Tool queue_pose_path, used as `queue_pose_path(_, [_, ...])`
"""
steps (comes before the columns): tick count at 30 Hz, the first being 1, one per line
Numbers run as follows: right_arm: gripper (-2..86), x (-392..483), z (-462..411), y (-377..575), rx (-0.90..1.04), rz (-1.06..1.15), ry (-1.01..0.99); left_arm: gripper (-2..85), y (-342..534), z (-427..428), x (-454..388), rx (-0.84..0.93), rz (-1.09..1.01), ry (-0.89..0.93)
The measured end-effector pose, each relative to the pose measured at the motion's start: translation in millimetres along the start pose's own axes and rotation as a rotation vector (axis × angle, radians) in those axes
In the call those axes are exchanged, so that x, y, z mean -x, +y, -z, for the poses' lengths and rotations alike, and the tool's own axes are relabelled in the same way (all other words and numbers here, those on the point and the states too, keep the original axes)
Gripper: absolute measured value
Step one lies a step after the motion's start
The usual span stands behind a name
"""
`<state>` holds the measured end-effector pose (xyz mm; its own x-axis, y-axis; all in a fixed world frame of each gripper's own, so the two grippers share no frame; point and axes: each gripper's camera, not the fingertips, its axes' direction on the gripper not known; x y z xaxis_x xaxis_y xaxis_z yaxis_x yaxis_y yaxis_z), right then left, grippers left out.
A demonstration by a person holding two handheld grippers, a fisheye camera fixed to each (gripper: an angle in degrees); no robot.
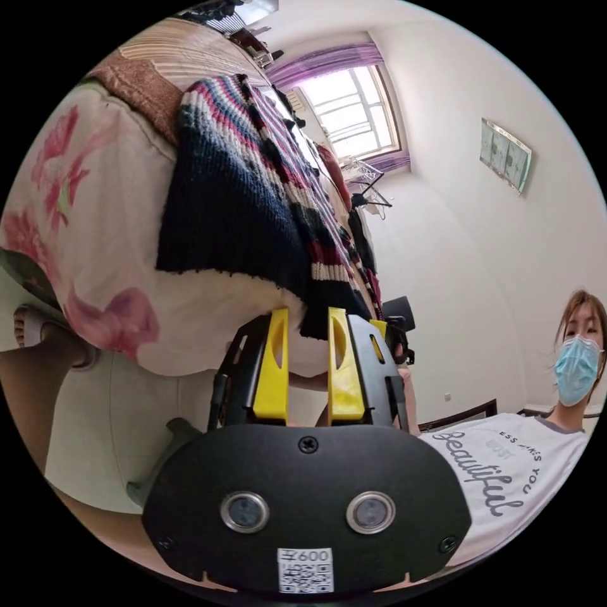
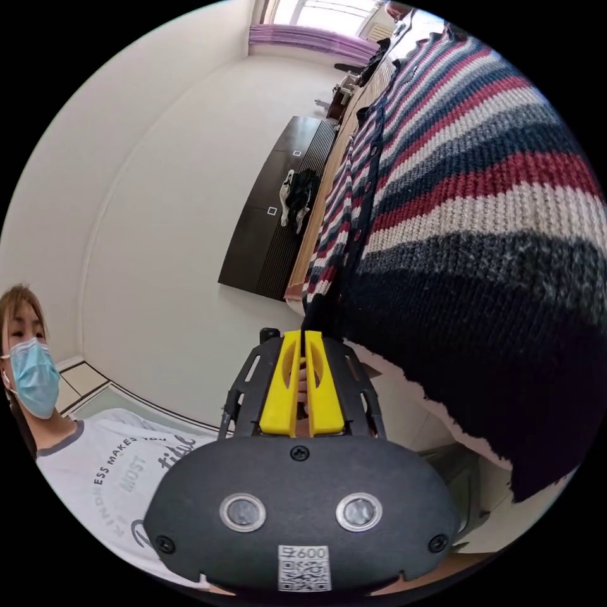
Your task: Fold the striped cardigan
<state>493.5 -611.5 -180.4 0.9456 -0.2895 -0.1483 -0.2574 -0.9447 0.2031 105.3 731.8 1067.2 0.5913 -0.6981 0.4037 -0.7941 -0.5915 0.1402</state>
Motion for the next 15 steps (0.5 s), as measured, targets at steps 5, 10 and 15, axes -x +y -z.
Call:
queue_pose_path(5, [-0.9, -22.8, 4.2, 21.7, -0.037, -0.057, -0.036, 5.1, 16.2, 6.0, -6.5, 0.01, -0.026, 0.044])
queue_pose_path(10, [-0.9, -29.9, 7.0, 39.6, -0.055, -0.059, -0.021, 2.1, 41.3, 14.1, -33.0, -0.023, -0.059, -0.044])
queue_pose_path(15, [-0.9, -30.2, 1.1, 56.5, -0.036, -0.036, 0.02, 1.6, 60.8, 47.6, -60.8, -0.047, -0.056, 0.0])
